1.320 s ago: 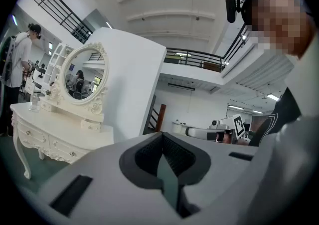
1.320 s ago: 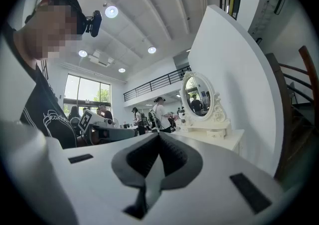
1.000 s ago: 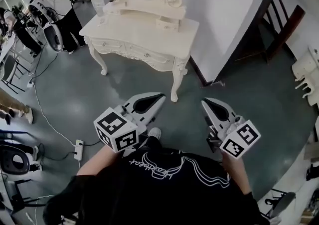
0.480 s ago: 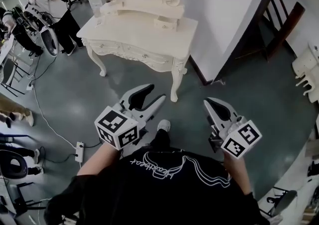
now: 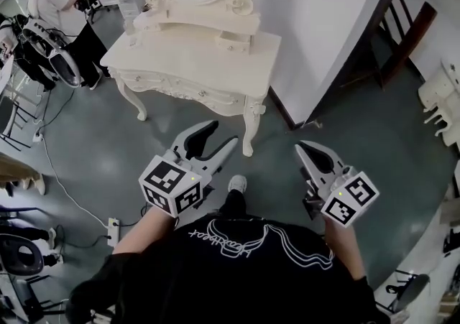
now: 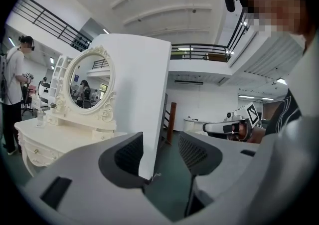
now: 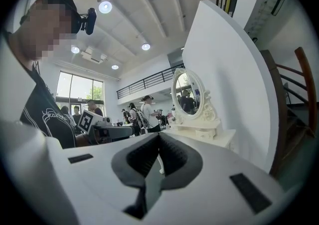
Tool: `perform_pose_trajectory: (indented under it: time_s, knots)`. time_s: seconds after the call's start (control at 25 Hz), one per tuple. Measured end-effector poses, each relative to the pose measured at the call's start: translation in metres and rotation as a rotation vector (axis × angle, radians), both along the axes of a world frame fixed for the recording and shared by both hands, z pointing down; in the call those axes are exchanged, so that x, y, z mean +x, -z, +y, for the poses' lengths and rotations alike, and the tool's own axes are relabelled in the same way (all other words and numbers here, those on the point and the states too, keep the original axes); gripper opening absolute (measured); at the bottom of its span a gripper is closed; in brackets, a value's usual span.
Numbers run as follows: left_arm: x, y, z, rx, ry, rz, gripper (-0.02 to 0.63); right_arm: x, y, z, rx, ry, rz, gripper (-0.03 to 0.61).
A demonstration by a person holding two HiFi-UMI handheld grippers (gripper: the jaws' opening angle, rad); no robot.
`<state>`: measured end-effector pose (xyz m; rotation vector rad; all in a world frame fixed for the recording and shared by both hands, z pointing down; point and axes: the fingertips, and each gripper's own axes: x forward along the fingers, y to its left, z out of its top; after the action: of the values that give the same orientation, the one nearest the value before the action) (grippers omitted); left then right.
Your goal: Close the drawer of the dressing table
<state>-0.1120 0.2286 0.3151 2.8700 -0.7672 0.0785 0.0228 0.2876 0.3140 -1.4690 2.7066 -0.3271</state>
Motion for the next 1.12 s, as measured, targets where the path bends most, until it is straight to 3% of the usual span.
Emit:
perform_pose_trajectory:
  time_s: [0.28,0.76,1.12]
  knots:
    - [0.011,-0.008,-0.092,-0.031,0.045,-0.001,0.209,0.019,0.001,-0.086,-0.024,-0.002,-0.005,0.003]
    - [0.051,-0.030,-0.242,-0.099,0.014,-0.054,0.209,0.052,-0.014,-0.232,-0.114,-0.032,-0.038,0.003]
    - [0.063,-0.066,-0.311,-0.147,0.036,-0.082,0.209,0.061,-0.034,-0.291,-0.157,-0.043,-0.040,0.003]
